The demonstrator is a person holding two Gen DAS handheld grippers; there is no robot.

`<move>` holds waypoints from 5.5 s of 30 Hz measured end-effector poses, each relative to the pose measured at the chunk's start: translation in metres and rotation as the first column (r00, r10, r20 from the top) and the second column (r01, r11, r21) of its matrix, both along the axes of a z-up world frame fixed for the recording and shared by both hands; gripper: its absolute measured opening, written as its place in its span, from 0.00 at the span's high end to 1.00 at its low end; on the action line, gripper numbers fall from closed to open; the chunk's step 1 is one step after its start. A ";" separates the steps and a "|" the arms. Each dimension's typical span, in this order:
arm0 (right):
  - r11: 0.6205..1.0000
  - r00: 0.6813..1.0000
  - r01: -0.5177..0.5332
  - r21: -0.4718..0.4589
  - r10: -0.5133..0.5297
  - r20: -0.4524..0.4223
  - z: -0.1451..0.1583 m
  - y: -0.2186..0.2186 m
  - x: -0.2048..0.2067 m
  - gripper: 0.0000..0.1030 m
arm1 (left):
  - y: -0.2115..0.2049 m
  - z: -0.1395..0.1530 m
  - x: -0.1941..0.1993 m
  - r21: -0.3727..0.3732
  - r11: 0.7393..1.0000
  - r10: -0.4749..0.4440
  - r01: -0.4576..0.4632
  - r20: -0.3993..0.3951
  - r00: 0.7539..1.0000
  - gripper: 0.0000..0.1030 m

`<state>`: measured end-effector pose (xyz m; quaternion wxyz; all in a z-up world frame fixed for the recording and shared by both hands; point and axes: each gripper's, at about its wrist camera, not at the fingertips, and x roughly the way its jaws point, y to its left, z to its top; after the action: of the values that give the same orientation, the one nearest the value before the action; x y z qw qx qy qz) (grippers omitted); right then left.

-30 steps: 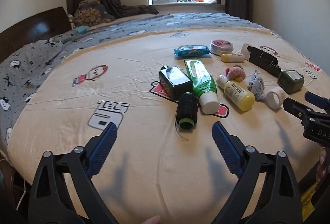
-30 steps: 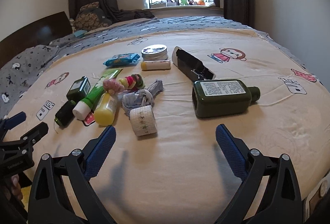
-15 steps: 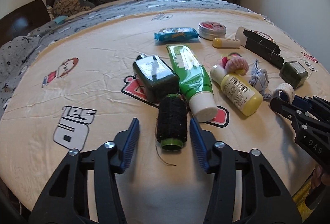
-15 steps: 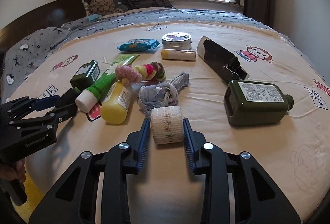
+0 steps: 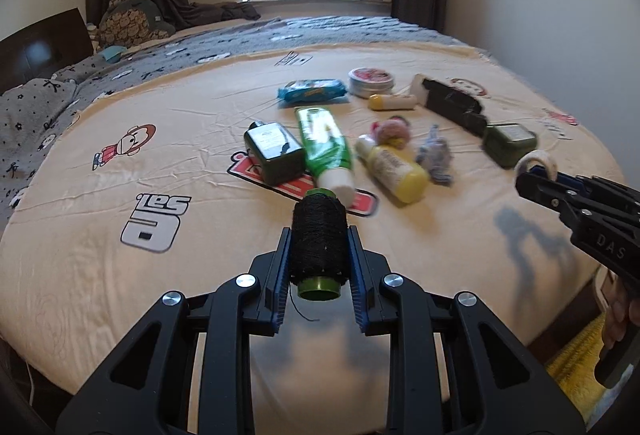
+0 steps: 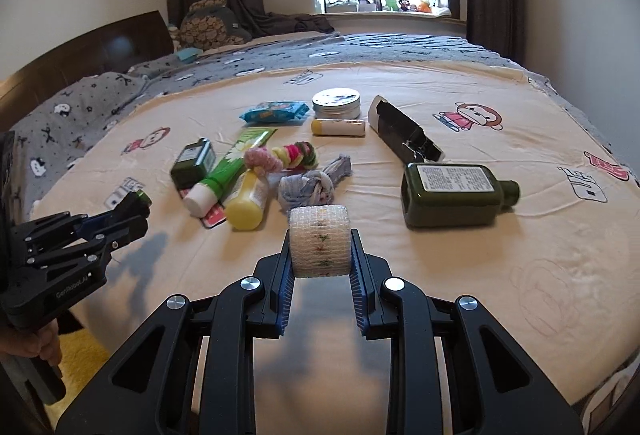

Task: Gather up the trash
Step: 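Lower both held items into the bin below the bed and open both tools, then grasp the green tube with left tool while right tool grasps green bottle, then lower the green tube and green bottle into the bin and release both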

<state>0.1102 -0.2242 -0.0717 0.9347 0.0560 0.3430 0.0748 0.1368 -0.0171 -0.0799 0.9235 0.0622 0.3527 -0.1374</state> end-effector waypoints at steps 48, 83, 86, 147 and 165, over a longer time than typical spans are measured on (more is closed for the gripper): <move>1.000 0.888 -0.011 0.015 0.017 -0.459 -0.146 -0.006 -0.114 0.50 | -0.057 -0.167 -0.130 -0.055 0.975 -0.215 0.216 -0.483 0.849 0.42; 0.944 0.941 0.316 -0.092 -0.324 -0.101 -0.040 -0.061 0.076 0.05 | -0.017 -0.022 0.022 -0.011 1.000 -0.012 0.011 -0.098 0.995 0.17; 0.942 0.934 0.326 -0.083 -0.335 -0.122 -0.044 -0.059 0.089 0.05 | -0.018 -0.024 0.039 -0.006 1.000 0.002 -0.002 -0.102 0.995 0.21; 0.994 0.988 -0.050 -0.092 0.036 -0.148 -0.053 -0.005 -0.120 0.15 | -0.017 -0.038 -0.154 -0.042 0.989 -0.147 0.144 -0.096 0.984 0.66; 0.998 0.897 -0.051 0.046 0.066 -0.436 -0.130 0.003 -0.120 0.15 | -0.037 -0.131 -0.150 -0.042 0.973 -0.227 0.229 -0.382 0.896 0.70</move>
<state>-0.0099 -0.2215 -0.2014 0.8301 0.0767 0.5442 0.0942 -0.0135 -0.0541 -0.2107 0.8138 0.0766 0.5173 -0.2535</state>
